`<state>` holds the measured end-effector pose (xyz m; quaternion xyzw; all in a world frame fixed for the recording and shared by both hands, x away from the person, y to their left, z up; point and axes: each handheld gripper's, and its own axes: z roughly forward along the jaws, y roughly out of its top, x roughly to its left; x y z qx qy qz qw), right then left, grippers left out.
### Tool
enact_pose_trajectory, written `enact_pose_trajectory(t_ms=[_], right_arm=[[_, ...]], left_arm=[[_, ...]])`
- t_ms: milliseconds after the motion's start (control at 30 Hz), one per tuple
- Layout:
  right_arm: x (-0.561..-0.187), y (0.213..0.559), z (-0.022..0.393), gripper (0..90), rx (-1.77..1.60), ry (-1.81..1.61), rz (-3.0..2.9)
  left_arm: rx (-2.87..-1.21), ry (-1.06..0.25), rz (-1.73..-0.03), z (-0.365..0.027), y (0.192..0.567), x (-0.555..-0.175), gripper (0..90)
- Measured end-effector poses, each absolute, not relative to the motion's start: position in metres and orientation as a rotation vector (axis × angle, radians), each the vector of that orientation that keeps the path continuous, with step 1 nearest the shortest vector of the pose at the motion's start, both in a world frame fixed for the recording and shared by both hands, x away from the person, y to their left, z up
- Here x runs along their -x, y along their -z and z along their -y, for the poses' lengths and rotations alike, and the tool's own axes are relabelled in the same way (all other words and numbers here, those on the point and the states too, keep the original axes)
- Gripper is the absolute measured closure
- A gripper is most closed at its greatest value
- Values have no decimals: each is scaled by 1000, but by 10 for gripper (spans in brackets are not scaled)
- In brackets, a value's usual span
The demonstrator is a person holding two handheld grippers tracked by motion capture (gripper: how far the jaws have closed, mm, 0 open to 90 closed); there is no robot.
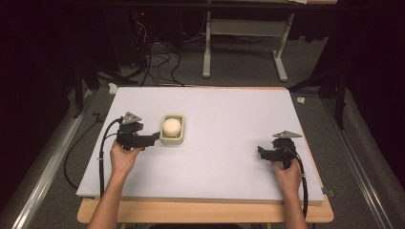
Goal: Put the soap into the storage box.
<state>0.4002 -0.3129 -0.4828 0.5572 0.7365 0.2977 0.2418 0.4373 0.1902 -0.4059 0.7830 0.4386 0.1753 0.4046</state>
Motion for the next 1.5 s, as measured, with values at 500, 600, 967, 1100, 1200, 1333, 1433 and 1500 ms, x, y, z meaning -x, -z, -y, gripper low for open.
enact_pose_trajectory(t_ms=[500, 600, 967, 1100, 1200, 1333, 1433, 1500], right_arm=[[-400, 483, 313, 169, -1523, -813, -2013], [-400, 483, 313, 169, -1523, -813, -2013], [-400, 483, 313, 169, -1524, -813, -2013], [-400, 483, 313, 169, -1523, -814, -2013], [-400, 483, 313, 169, -1523, -813, -2013], [-400, 483, 313, 169, -1524, -813, -2013], [-400, 483, 313, 169, -1524, -813, -2013], [-400, 483, 313, 169, -1523, -813, -2013]], left_arm=[[-1969, -449, -1128, -204, 411, -421, 209], [-1961, -450, -1135, -207, 412, -420, 208], [-1951, -446, -1178, -217, 420, -420, 206], [-1949, -451, -1182, -217, 421, -420, 207], [-1952, -449, -1189, -218, 424, -421, 207], [-1950, -441, -1205, -220, 428, -422, 208], [-1949, -438, -1213, -222, 431, -422, 208], [-1949, -435, -1216, -222, 432, -423, 208]])
